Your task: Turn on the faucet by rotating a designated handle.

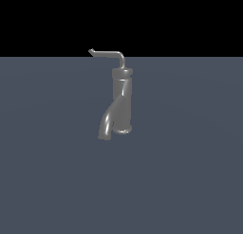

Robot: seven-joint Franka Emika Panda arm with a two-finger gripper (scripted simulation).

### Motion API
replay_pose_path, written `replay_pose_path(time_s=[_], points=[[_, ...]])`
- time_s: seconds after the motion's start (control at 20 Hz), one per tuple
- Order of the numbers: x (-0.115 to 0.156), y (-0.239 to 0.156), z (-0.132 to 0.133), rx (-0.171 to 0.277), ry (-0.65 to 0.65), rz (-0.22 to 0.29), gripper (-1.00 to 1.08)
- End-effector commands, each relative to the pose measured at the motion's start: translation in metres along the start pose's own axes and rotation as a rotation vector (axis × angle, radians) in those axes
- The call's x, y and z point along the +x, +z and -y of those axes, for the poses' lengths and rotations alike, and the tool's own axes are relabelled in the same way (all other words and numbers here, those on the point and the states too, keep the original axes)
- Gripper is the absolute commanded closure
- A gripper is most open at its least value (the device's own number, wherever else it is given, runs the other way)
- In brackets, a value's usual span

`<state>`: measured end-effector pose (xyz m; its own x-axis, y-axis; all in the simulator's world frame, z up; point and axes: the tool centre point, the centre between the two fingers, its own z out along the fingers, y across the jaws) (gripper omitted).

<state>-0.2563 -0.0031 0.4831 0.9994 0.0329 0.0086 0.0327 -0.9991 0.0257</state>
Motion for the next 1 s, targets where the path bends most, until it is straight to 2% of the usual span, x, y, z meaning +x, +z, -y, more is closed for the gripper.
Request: replay_pose_path(time_s=[0.0,0.55,0.95], points=[[0.0,0.0,0.0,0.0,0.0,0.0,1.08],[0.013,0.002,0.006,-0.012,-0.023,-0.008,1.08],[0.019,0.002,0.007,0.0,0.01,-0.007,1.08]])
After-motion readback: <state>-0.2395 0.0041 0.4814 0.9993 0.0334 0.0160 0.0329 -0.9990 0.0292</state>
